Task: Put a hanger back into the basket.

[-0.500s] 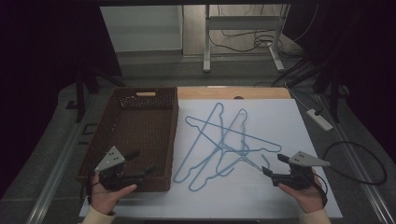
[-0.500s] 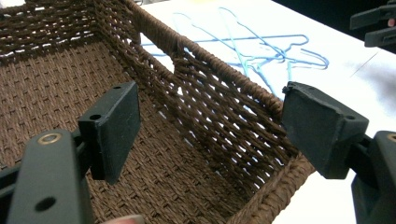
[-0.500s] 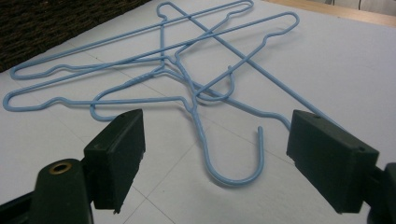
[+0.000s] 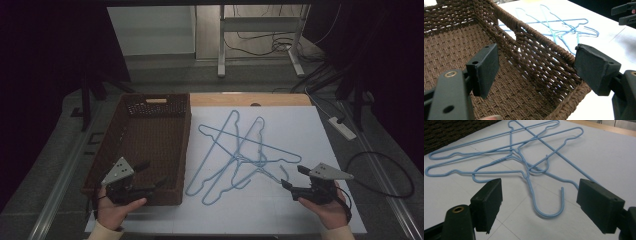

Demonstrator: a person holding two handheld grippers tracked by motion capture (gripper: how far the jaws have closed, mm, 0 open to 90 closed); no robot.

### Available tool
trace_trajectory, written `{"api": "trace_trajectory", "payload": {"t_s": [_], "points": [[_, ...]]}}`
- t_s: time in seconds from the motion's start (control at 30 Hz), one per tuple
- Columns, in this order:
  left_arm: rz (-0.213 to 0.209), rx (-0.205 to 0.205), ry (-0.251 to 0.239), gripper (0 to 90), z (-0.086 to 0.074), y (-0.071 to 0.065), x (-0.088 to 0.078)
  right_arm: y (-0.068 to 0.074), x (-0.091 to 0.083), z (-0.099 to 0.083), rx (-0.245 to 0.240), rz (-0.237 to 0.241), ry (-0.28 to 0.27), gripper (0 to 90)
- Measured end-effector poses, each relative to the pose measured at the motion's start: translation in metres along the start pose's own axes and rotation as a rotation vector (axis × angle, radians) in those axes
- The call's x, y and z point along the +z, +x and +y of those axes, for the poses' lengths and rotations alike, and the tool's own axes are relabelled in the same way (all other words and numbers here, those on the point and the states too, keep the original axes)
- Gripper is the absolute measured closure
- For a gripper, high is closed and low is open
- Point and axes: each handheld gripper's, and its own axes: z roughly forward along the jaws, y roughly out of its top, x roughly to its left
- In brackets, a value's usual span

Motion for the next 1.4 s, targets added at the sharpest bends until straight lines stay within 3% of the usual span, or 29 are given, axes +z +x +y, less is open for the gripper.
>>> {"api": "trace_trajectory", "payload": {"t_s": [0.27,0.57,0.97,1.3,1.4], "points": [[0.0,0.0,0.009,21.7,-0.001,-0.001,0.003,0.001,0.002,0.001,-0.001,0.01,0.005,22.2],[0.004,0.01,0.016,21.9,-0.001,-0.003,0.003,0.003,0.002,0.009,0.01,0.005,0.05,22.6],[-0.002,0.016,0.027,22.3,0.0,-0.004,0.006,0.006,0.015,0.034,-0.039,0.04,0.147,22.1],[0.007,0.012,0.025,22.4,0.001,-0.004,0.005,0.005,0.031,0.04,-0.061,0.083,0.24,23.7],[0.004,0.016,0.03,22.4,0.001,-0.005,0.006,0.004,0.039,0.045,-0.069,0.096,0.29,25.1]]}}
